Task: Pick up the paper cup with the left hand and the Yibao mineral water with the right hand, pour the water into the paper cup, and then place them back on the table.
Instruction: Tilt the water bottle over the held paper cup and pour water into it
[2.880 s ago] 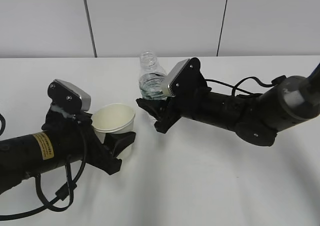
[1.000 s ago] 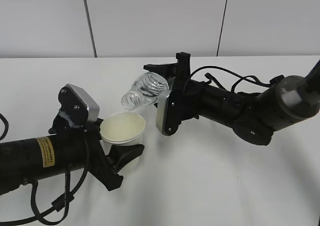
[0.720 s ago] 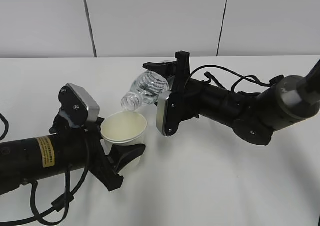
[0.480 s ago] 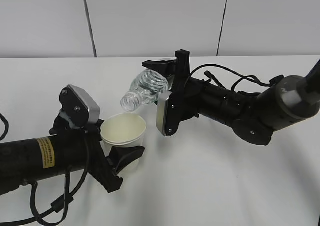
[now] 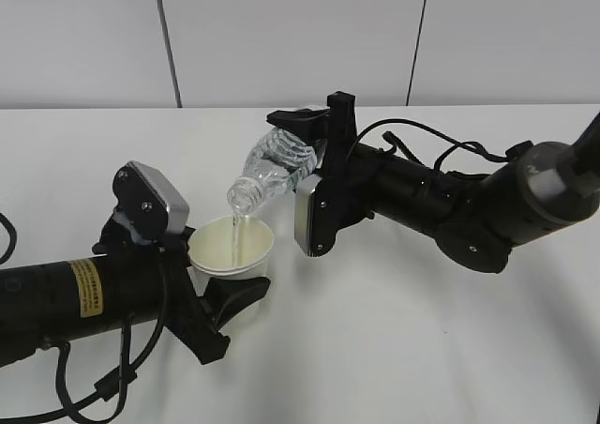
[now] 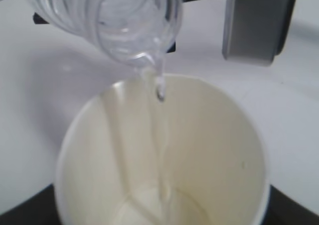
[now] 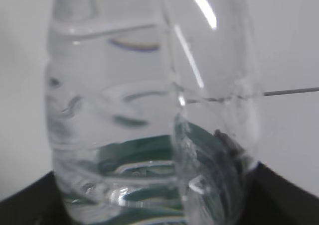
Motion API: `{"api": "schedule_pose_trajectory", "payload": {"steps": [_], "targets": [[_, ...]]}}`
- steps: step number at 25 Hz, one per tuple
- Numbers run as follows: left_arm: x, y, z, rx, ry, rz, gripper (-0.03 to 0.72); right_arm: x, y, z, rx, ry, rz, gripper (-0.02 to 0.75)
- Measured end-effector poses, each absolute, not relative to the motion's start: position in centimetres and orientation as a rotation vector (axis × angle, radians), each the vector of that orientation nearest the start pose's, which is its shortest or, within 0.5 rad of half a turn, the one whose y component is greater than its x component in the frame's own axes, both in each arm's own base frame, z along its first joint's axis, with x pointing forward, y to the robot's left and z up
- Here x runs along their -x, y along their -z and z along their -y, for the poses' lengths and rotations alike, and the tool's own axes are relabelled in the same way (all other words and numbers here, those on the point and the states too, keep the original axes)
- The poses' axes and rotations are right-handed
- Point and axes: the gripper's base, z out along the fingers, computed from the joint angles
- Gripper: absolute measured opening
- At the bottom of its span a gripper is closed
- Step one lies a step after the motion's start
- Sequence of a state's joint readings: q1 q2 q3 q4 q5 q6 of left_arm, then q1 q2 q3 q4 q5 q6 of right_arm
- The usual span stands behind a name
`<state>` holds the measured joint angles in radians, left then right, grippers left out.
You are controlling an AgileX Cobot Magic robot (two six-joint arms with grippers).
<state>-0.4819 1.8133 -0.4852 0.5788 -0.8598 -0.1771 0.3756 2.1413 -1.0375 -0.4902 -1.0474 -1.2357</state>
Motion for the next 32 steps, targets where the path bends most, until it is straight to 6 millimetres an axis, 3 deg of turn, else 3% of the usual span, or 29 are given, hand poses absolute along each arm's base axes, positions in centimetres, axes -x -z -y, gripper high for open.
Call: {"api": "schedule_pose_trajectory", "payload": {"steps": [32], "targets": [[-23.03, -11.96, 16.43, -0.982, 0.6, -1.804, 0.437, -37.69, -13.71, -18.72, 1.474, 0.582, -0.652, 0.483]]}}
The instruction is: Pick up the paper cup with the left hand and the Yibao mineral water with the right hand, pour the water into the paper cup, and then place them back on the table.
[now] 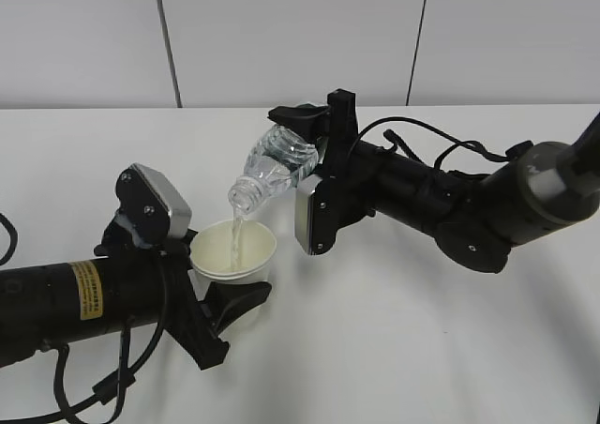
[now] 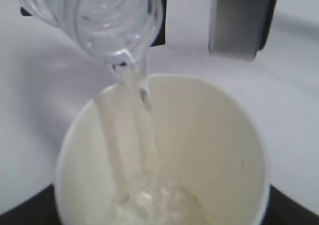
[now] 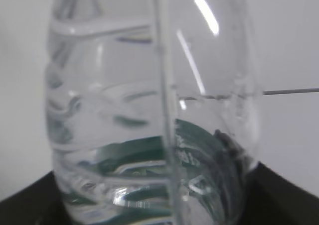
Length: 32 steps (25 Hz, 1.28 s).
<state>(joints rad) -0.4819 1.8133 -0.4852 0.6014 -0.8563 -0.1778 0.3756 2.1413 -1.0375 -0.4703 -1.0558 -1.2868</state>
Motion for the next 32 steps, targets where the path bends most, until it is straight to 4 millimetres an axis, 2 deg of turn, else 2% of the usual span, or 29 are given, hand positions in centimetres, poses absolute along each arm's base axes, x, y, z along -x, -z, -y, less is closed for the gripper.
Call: {"api": "schedule_pose_trajectory", "payload": {"steps": [32], "targets": [[-23.02, -11.93, 16.42, -0.984, 0.598, -1.807, 0.437, -37.7, -13.72, -18.71, 1.489, 0.615, -0.624, 0.483]]}}
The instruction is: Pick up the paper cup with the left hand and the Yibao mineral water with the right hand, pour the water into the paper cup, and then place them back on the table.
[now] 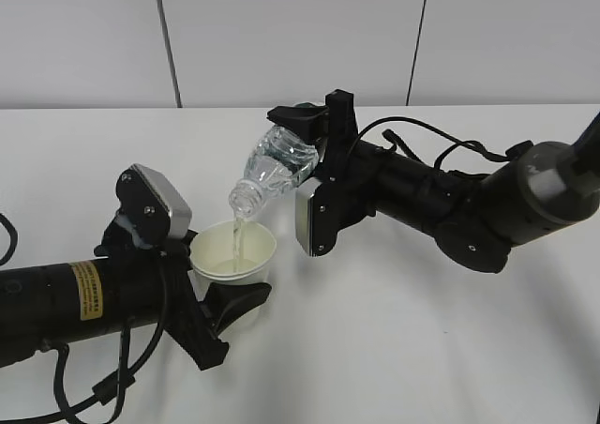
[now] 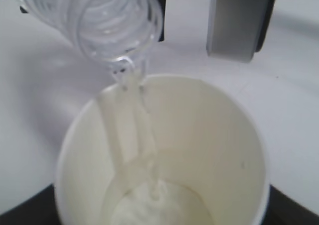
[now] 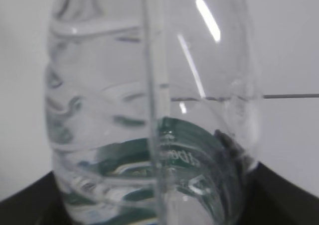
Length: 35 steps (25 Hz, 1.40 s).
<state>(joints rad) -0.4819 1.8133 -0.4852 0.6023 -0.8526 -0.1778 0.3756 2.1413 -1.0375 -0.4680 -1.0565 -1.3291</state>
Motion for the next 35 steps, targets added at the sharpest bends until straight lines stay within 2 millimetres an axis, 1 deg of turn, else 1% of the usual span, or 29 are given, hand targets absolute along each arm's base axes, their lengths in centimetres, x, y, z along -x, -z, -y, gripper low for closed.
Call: {"api": "schedule_pose_trajectory", "payload": {"steps": [35], "targets": [[-23.01, -11.91, 16.42, -0.988, 0.597, -1.809, 0.437, -37.72, -13.79, -18.69, 1.489, 0.633, -0.609, 0.482]]}}
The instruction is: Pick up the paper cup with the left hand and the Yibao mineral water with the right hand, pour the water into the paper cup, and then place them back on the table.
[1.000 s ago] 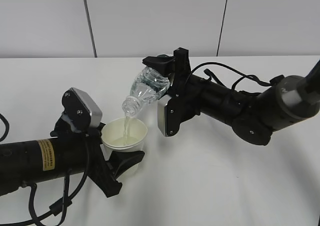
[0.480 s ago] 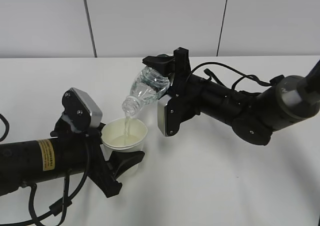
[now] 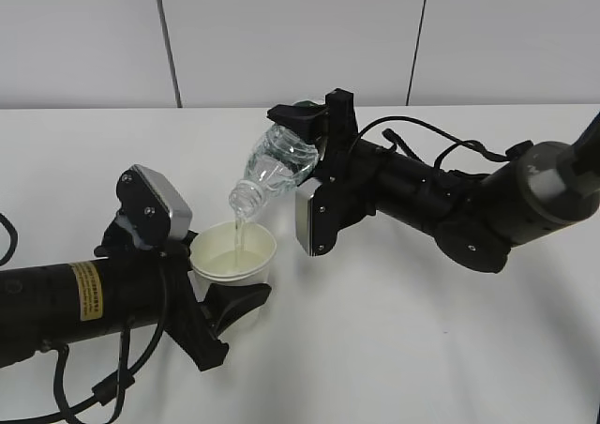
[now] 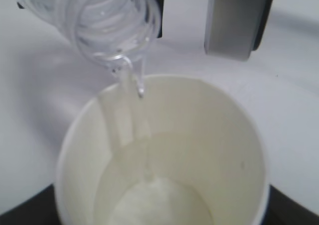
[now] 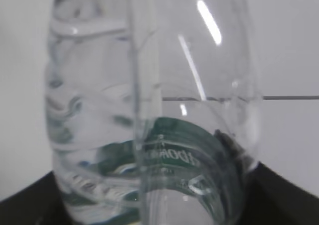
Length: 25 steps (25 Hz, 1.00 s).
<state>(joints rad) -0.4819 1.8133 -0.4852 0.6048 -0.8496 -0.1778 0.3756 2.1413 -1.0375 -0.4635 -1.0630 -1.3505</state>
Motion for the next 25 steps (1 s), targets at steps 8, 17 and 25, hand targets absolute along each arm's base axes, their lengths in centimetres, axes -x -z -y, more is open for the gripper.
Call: {"api": "schedule_pose_trajectory", "payload": {"steps": [8, 17, 25], "targets": [[-23.3, -12.0, 16.3, -0.938, 0.591, -1.817, 0.437, -37.7, -13.9, -18.7, 1.388, 0.467, -0.746, 0.482], [-24.2, -12.6, 15.8, -0.797, 0.534, -1.797, 0.437, -37.8, -14.1, -18.6, 1.095, 0.045, -1.08, 0.482], [-25.4, -13.3, 14.8, -0.623, 0.42, -1.759, 0.437, -38.3, -13.9, -17.9, 0.759, -0.258, -1.37, 0.482]]}}
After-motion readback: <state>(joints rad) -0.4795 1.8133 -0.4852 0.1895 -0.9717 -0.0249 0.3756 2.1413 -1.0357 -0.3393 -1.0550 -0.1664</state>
